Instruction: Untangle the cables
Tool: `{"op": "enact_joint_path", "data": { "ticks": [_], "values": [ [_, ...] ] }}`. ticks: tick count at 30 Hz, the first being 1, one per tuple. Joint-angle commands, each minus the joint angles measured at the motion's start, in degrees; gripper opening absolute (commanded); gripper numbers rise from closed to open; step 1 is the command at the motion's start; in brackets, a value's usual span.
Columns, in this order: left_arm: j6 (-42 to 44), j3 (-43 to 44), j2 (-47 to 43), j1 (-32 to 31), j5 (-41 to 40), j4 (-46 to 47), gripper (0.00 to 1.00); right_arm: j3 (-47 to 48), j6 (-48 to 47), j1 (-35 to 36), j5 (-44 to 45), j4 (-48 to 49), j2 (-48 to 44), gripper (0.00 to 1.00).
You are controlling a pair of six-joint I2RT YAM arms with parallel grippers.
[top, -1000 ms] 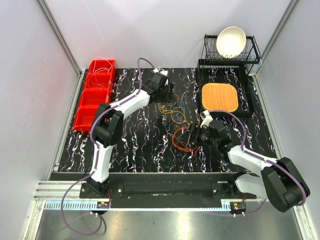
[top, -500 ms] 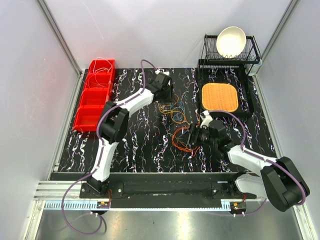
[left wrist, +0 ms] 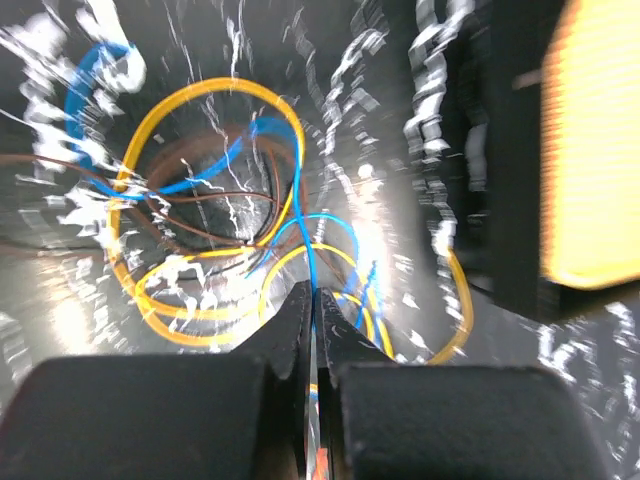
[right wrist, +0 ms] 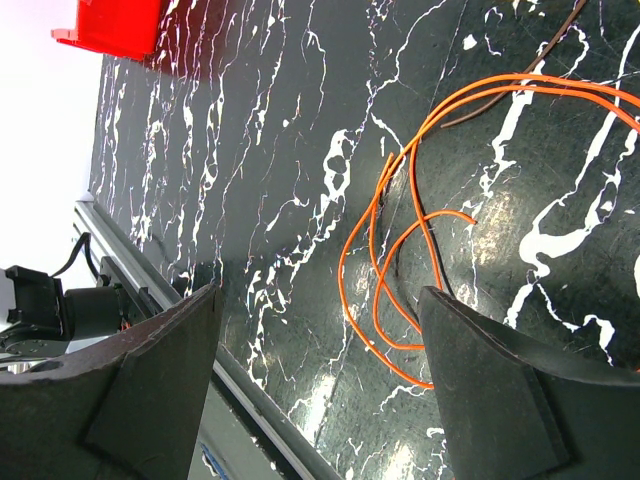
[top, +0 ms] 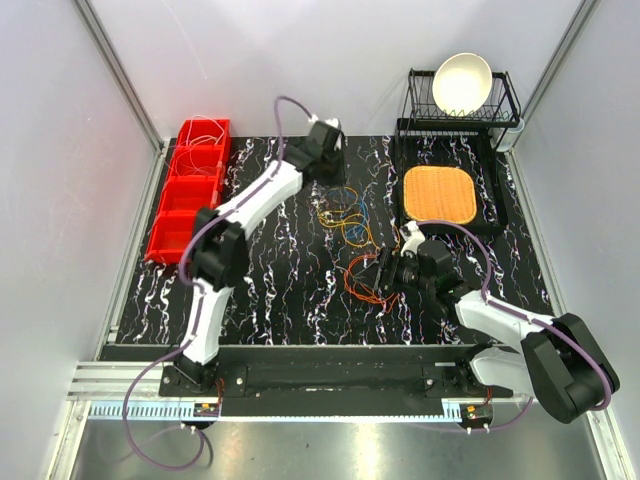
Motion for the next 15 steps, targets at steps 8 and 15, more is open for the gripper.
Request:
{"op": "enact_joint_path", "data": {
  "ticks": [8, 15],
  "values": [
    [7.4, 1.7, -31.3, 0.2, -10.2, -3.6, 0.00, 0.9, -0.1, 0.1, 1.8, 1.6, -1.1, 0.85],
    [5.3, -19.4, -39.5, 0.2, -9.5, -1.0, 0.00, 0.9, 0.0, 0.1, 1.9, 1.5, -1.1, 0.85]
  ]
}}
